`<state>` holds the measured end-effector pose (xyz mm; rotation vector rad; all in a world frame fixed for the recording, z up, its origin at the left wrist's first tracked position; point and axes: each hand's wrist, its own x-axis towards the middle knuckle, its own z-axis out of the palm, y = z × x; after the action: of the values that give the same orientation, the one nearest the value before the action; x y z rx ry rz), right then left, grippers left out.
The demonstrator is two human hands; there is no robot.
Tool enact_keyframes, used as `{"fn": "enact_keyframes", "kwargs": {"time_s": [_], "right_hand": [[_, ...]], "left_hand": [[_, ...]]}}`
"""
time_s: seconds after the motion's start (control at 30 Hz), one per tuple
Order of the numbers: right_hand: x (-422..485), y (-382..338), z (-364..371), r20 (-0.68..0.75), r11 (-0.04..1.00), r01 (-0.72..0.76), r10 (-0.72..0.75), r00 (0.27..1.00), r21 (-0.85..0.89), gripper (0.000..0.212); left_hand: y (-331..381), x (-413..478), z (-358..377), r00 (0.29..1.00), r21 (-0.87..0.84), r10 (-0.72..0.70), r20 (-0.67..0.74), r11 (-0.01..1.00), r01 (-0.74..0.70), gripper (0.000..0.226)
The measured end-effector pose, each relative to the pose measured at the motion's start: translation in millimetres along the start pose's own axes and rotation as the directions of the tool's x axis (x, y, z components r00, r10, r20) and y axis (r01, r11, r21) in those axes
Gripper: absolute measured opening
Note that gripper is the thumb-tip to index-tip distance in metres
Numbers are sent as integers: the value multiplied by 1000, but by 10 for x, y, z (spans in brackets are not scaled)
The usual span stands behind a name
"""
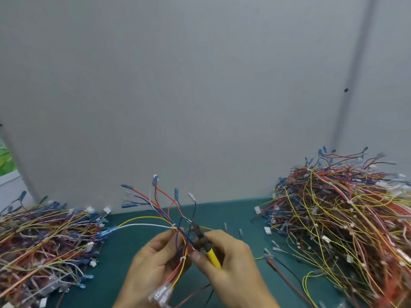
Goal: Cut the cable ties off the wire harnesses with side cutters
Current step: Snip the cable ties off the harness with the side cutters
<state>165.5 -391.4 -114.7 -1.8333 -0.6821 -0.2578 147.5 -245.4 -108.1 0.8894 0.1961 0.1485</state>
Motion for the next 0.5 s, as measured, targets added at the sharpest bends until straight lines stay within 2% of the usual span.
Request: {"fn": "enact_keyframes", "kwargs": {"time_s": [0.1, 0.3, 0.4, 0.5], "right_hand": [[-5, 5, 0, 16, 1000, 5, -5, 1000, -29, 17], [2, -10, -25, 80, 997, 25, -20, 997, -67, 27], [-7, 10, 7, 45, 979, 98, -92, 995, -180, 18], [-14, -55, -23, -44, 985, 104, -111, 993, -135, 8]], "left_hand": [[10, -26, 6, 1000, 29, 0, 2, 1000, 0, 16], [18, -31, 19, 999, -38, 7, -32, 999, -8, 14], [7, -34, 33, 999, -44, 32, -39, 998, -34, 14], [-7, -41, 23, 998, 53, 60, -27, 997, -59, 14]]}}
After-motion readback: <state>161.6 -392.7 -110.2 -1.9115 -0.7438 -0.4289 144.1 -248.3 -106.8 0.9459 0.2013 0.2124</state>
